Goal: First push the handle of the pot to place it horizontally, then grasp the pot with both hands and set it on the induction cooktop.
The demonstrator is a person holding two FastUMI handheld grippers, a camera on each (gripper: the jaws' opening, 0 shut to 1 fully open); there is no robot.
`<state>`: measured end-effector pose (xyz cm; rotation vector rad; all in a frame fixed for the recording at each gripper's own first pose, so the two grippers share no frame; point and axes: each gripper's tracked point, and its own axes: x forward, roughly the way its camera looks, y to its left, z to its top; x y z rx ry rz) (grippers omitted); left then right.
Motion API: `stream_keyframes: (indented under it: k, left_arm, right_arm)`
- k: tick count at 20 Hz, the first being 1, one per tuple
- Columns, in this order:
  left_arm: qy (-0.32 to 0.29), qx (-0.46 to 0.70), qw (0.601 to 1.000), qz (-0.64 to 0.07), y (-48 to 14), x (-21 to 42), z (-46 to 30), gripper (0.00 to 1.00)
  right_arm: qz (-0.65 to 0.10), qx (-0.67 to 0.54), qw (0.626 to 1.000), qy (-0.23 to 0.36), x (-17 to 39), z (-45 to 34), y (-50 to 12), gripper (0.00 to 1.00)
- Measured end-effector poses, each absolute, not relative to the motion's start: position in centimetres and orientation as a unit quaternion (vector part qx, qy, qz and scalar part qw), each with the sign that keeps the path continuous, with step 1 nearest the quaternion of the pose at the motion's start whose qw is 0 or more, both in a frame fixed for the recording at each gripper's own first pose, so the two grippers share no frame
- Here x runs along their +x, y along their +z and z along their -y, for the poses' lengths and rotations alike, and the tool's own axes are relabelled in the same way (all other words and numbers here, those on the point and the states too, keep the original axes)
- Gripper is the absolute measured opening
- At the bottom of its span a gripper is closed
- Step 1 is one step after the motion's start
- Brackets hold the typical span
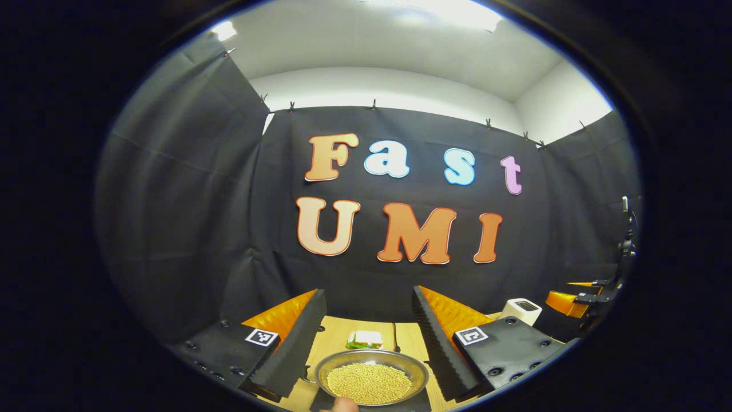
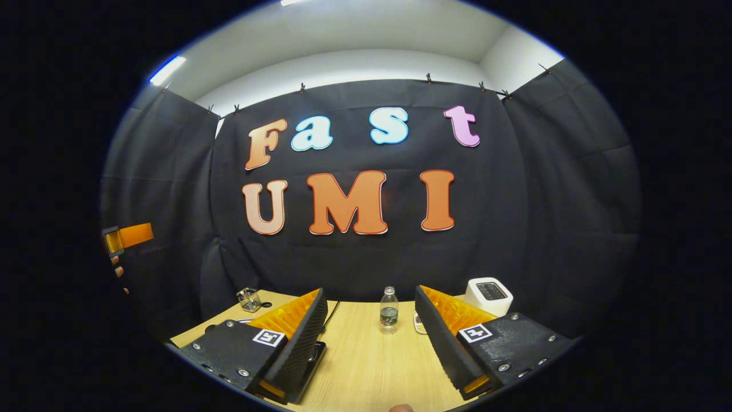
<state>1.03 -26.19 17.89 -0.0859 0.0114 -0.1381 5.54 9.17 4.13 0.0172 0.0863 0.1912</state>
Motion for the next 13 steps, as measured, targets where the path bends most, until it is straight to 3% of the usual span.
stream_keyframes:
  k: [5, 6, 7, 13]
  left_arm:
    - [-0.114, -0.064, 0.991, -0.019, 16.8, 0.6, 31.4, 0.97]
    - [-0.122, -0.067, 0.990, -0.022, 16.7, 0.5, 32.4, 0.97]
    - [-0.123, -0.067, 0.990, -0.024, 16.6, 0.6, 32.8, 0.97]
    - [-0.125, -0.051, 0.990, -0.026, 16.1, 0.8, 35.3, 0.97]
  right_arm:
    - [-0.043, 0.009, 0.995, 0.095, 4.4, -6.1, 3.9, 0.95]
    - [-0.047, 0.010, 0.994, 0.094, 4.4, -5.6, 3.6, 1.00]
    - [-0.049, 0.010, 0.994, 0.093, 4.4, -5.1, 3.4, 0.95]
    - [-0.048, 0.019, 0.995, 0.085, 4.9, -3.0, 3.4, 0.95]
